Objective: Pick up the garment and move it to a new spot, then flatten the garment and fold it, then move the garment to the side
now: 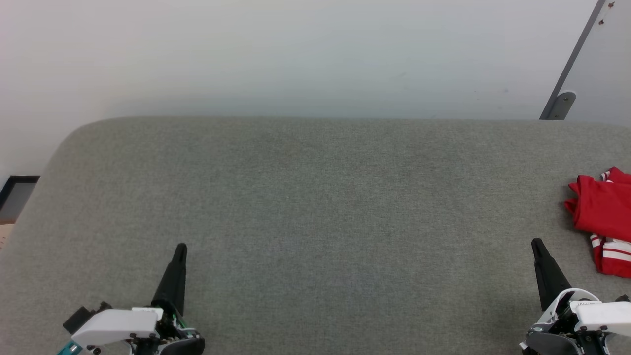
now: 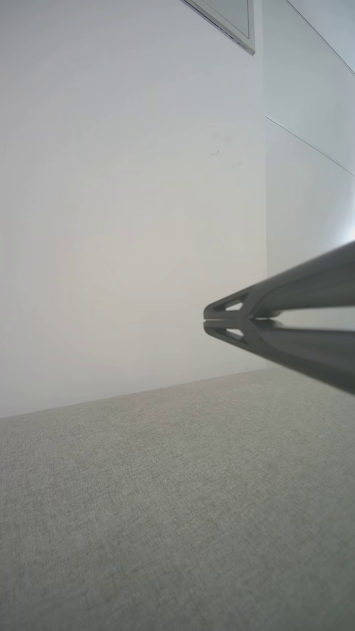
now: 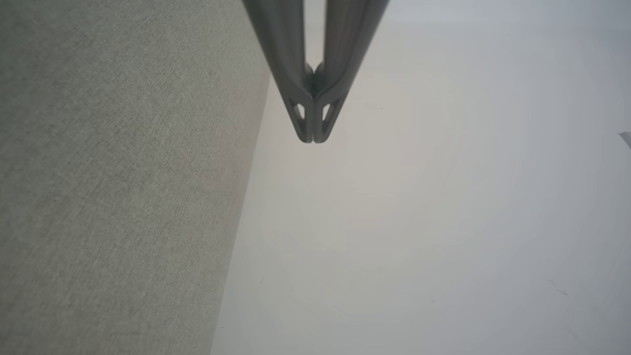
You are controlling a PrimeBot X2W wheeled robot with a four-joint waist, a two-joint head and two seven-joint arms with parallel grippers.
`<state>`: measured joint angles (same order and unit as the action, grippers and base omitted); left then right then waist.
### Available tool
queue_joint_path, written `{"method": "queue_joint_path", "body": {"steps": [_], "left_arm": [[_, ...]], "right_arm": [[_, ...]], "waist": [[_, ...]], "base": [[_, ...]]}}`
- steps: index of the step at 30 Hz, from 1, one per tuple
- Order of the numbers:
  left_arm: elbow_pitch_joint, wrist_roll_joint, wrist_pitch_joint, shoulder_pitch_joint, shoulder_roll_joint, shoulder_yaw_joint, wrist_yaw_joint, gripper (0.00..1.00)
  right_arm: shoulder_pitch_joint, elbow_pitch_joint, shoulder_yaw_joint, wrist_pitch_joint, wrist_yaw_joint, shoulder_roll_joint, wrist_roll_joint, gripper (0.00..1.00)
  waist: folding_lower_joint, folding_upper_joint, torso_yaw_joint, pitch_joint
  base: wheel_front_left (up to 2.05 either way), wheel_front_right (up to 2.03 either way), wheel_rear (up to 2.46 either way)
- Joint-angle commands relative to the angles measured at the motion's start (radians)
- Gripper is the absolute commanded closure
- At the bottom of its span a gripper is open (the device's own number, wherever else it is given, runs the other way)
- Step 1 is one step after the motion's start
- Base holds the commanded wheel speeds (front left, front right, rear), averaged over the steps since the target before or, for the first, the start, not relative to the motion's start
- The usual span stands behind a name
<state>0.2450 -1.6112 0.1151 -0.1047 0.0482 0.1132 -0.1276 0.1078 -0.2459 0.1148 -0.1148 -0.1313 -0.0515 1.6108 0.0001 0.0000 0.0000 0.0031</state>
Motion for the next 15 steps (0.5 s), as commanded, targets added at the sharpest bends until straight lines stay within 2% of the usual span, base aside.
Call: {"method": "queue_joint_path", "body": {"steps": [1,15], "left_arm": [[0.000,-0.003,0.001,-0.009,0.000,0.002,-0.006,1.00],[0.000,-0.003,0.001,-0.009,0.000,0.002,-0.006,1.00]], "right_arm": [[0.003,0.002,0.000,-0.002,0.001,0.003,0.004,1.00],[0.003,0.002,0.000,-0.002,0.001,0.003,0.004,1.00]], "waist": [[-0.0001,0.0000,0.000,0.000],[-0.0001,0.0000,0.000,0.000]], "base": [[0.00,0.00,0.00],[0.00,0.00,0.00]]}}
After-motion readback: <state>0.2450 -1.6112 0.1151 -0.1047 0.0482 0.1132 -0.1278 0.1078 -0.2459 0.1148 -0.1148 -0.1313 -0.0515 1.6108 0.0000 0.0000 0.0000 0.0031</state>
